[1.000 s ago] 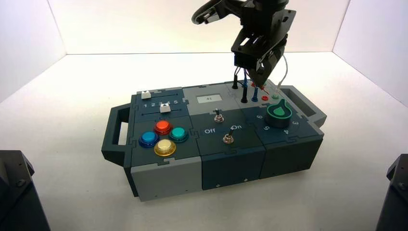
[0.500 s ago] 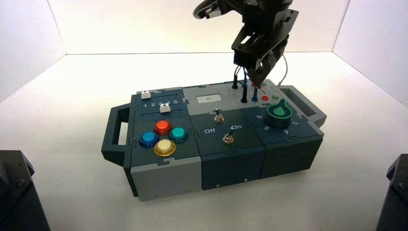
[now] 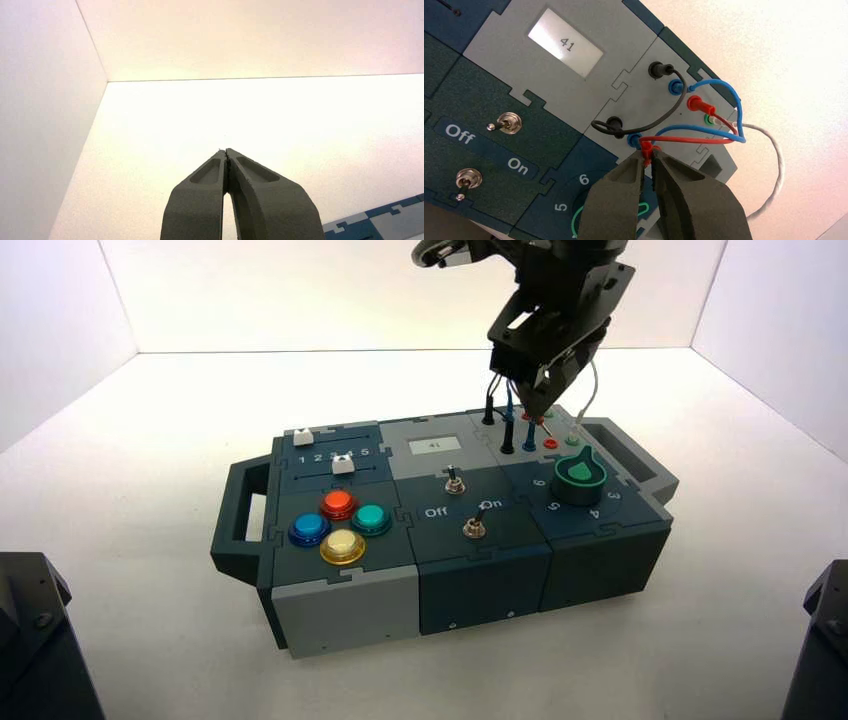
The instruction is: Insert the red wire.
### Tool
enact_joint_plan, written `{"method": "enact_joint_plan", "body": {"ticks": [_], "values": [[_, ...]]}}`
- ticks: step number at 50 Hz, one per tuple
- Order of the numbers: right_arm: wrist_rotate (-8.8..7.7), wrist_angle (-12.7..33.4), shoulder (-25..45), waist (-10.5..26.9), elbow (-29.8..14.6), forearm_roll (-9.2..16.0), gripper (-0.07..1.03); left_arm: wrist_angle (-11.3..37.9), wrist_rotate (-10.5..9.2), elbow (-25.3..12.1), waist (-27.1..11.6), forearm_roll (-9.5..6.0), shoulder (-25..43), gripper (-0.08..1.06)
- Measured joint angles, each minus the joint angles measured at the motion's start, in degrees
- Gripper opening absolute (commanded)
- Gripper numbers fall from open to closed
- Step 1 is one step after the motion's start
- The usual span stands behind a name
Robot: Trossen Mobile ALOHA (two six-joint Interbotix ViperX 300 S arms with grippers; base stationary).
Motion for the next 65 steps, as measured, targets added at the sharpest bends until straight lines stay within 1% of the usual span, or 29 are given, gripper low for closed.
{"method": "enact_joint_plan", "body": {"ticks": [14,16,19,21,22,29,31,43,55,65], "values": [[2.20,-1.6,-1.8,0.2,1.6,-0.8,-0.02,-0.1,-0.09,0.0,0.0,0.00,0.1,-0.03],[2.90,-1.9,-2.3,0.1,2.0,-1.1,-0.02,-0.1,0.00,0.0,0.0,0.00,0.1,-0.03],[3.34,-2.2,-2.8,0.2,2.5,-1.3,-0.02,-0.1,0.00,0.0,0.0,0.09,0.1,-0.03],[3.34,-2.2,-2.9,0.1,2.6,-1.3,-0.02,-0.1,0.00,0.0,0.0,0.00,0.1,-0.03],[3.78,-2.4,-3.4,0.1,3.0,-1.5,-0.02,0.0,-0.09,0.0,0.0,0.00,0.1,-0.03],[4.57,-2.5,-4.7,0.1,3.8,-2.0,-0.02,0.0,0.00,0.0,0.0,0.09,0.1,-0.03],[5.19,-2.6,-5.5,0.1,4.0,-2.2,-0.02,-0.1,0.00,0.0,0.0,0.09,0.1,-0.03],[7.21,-3.8,-8.0,0.1,5.1,-2.7,-0.02,-0.1,0.00,0.0,0.0,0.00,0.2,-0.03],[8.88,-4.9,-8.1,0.1,6.6,-2.7,-0.02,-0.1,-0.09,0.0,0.0,0.00,0.2,-0.03],[9.76,-6.2,-8.2,-0.2,7.3,-2.9,-0.02,0.0,0.00,0.0,0.0,0.00,0.2,-0.03]]}}
